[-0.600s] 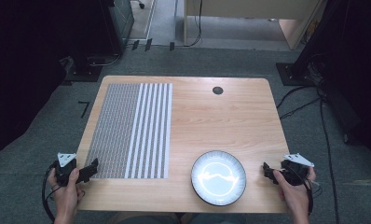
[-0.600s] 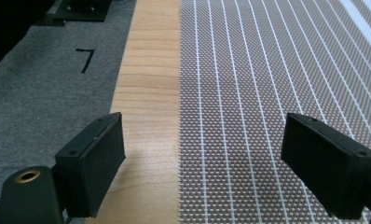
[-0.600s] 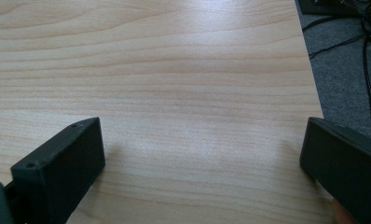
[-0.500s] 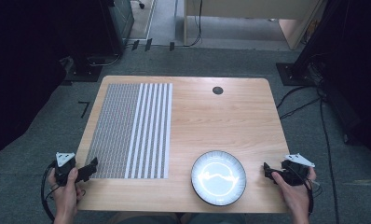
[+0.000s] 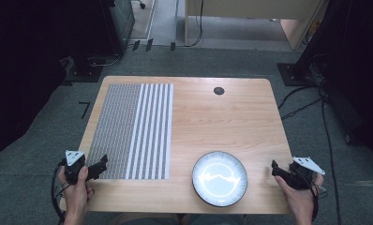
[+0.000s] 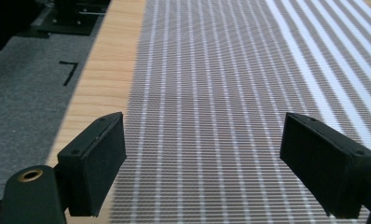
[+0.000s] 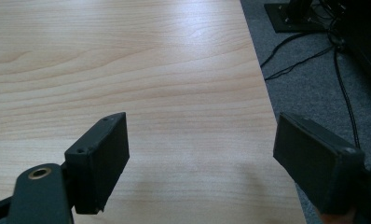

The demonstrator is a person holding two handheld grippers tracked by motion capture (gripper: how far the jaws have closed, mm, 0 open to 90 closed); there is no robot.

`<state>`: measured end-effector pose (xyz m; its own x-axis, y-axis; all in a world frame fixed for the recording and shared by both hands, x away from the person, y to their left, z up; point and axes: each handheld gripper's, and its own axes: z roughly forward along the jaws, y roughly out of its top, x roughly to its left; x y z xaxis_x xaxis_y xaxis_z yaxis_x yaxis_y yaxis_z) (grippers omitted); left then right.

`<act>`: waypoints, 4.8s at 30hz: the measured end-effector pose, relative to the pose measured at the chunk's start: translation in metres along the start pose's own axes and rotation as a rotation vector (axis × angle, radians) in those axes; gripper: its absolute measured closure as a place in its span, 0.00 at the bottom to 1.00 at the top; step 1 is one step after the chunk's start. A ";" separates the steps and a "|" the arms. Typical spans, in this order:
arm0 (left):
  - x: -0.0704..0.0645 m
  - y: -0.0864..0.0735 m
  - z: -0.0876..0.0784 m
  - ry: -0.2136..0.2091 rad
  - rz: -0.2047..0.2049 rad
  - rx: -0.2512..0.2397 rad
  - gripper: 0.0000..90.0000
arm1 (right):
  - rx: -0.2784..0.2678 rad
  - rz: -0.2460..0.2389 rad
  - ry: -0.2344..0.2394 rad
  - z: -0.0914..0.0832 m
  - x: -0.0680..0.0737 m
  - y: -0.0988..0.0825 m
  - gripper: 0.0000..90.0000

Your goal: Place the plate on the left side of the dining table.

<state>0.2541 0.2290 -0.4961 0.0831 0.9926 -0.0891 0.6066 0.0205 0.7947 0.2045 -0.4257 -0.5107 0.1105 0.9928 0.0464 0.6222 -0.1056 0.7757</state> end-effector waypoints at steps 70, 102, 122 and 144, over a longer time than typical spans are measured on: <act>-0.241 0.001 0.003 -0.452 0.168 0.073 0.53 | -0.092 0.014 0.217 -0.040 0.077 -0.005 0.58; -0.276 -0.017 -0.005 -0.475 0.278 0.083 0.95 | 0.047 0.031 0.292 -0.047 0.106 -0.013 0.94; -0.265 -0.013 0.000 -0.590 0.223 0.087 0.79 | 0.055 0.174 0.341 -0.048 0.097 -0.012 0.99; -0.276 -0.013 -0.005 -0.523 0.269 0.082 0.81 | 0.001 0.196 0.339 -0.058 0.083 -0.007 1.00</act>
<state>0.2189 -0.0448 -0.4789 0.6079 0.7705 -0.1917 0.5681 -0.2534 0.7830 0.1643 -0.3390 -0.4756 -0.0352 0.9164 0.3988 0.6153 -0.2946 0.7312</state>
